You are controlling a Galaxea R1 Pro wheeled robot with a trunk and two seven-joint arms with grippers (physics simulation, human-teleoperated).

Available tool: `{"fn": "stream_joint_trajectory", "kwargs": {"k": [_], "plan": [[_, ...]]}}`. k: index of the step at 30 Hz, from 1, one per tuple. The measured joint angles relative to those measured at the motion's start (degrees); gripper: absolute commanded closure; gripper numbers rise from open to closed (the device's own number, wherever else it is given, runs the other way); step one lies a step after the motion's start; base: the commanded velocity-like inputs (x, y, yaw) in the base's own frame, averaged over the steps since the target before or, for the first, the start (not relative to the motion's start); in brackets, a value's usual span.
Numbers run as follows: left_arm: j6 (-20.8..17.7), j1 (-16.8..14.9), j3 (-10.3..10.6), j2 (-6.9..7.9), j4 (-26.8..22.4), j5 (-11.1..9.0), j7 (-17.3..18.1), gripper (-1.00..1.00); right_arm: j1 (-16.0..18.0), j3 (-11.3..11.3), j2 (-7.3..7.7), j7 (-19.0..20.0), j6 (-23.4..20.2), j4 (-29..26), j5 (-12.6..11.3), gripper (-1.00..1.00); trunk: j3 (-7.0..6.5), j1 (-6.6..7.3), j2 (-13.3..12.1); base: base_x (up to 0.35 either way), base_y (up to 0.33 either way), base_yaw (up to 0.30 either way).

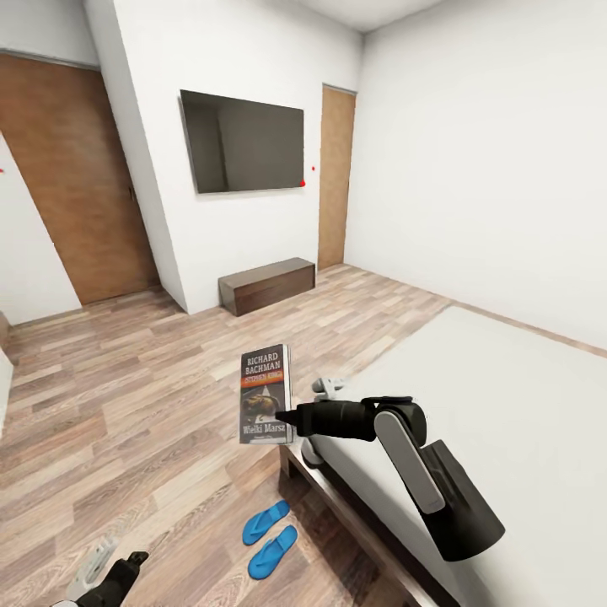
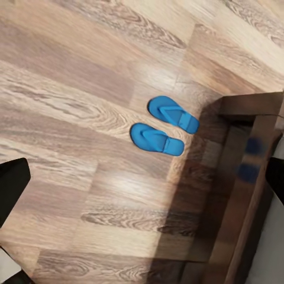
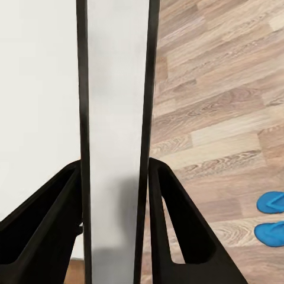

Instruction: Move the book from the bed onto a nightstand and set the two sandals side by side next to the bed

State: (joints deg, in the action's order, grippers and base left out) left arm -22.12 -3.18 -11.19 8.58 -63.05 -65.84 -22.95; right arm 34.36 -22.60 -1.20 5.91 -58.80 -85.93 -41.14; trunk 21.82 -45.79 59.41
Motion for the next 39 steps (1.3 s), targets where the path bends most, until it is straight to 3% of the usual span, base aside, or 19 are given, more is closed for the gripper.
{"fn": "stream_joint_trajectory", "kwargs": {"k": [4,10,21,27,32,39], "plan": [[0.0,0.0,0.9,-0.03,0.2,0.0,0.1,-1.0,0.0,0.0,-0.01,0.0,-0.1,0.0,0.1,1.0,0.0,0.0,0.0,0.0,0.0,0.281],[0.0,0.0,4.1,0.02,0.5,0.0,0.4,-1.0,0.0,0.0,-0.01,-0.1,-0.2,0.0,0.4,1.0,0.0,0.0,0.0,0.0,0.0,0.281],[0.0,-0.1,6.8,0.06,0.6,-0.1,0.7,-1.0,0.0,0.0,-0.01,0.0,-0.2,0.0,0.8,1.0,0.0,0.0,0.0,0.0,0.0,0.281],[0.0,-0.6,9.7,0.11,0.6,0.1,0.7,-1.0,0.0,0.0,-0.01,0.0,-0.2,0.0,1.0,1.0,0.0,0.0,0.0,0.0,0.0,0.281],[-0.2,-2.3,14.7,-0.17,2.8,1.8,0.9,-1.0,-0.1,0.1,0.1,0.0,0.1,-0.4,1.1,1.0,0.0,0.0,0.0,0.0,0.0,0.282],[-0.4,-4.3,17.0,-0.76,6.2,2.4,0.9,-1.0,-0.1,1.0,0.36,0.0,1.3,-0.7,1.2,1.0,0.0,0.0,0.0,0.0,0.0,0.282]]}}
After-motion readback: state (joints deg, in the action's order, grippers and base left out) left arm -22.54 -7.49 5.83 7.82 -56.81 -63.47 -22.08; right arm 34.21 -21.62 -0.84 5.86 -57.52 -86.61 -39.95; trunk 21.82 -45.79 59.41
